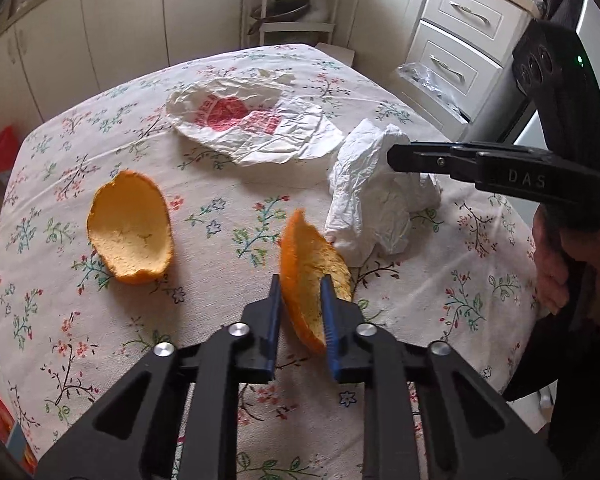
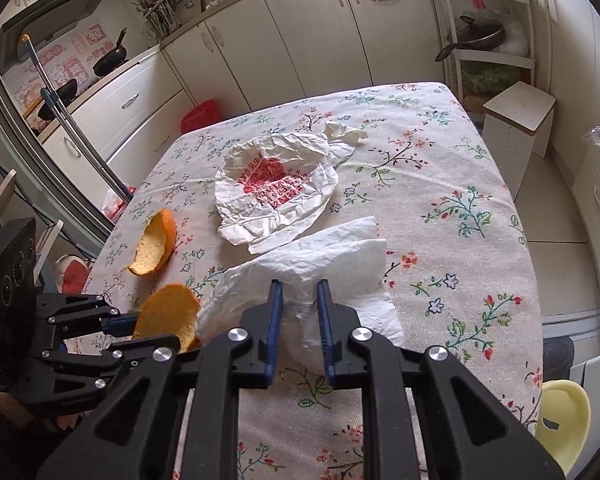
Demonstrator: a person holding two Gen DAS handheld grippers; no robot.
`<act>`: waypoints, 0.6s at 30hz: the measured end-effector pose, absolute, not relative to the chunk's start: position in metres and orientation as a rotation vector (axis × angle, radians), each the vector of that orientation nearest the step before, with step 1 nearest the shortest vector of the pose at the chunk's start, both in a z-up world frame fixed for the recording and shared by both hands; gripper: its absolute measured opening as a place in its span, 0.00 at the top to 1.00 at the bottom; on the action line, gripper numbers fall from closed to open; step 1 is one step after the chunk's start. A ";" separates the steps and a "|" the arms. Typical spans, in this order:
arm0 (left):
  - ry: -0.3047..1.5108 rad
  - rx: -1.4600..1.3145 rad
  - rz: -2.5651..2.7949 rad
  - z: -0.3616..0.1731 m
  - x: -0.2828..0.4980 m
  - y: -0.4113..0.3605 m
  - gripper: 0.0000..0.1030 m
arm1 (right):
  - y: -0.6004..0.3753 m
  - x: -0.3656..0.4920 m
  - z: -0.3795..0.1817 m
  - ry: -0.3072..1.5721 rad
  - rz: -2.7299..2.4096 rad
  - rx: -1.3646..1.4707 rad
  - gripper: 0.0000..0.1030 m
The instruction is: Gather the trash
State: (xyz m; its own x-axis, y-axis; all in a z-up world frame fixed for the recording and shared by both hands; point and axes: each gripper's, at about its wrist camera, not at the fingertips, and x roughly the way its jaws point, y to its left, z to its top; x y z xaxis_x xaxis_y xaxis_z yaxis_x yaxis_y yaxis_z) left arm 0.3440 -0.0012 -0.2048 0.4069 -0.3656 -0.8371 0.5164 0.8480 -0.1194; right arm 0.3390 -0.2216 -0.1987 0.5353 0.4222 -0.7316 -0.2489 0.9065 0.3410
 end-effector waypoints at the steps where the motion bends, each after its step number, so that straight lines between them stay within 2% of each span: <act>1: 1.004 0.174 -0.560 -0.204 0.343 -0.002 0.86 | -0.222 0.339 -0.198 0.922 0.403 0.205 0.84; 10: 0.961 0.231 -0.555 -0.198 0.337 -0.013 0.91 | -0.234 0.332 -0.189 0.895 0.388 0.210 0.86; 18: 0.911 0.126 -0.590 -0.183 0.340 -0.024 0.94 | -0.268 0.318 -0.171 0.840 0.328 0.229 0.86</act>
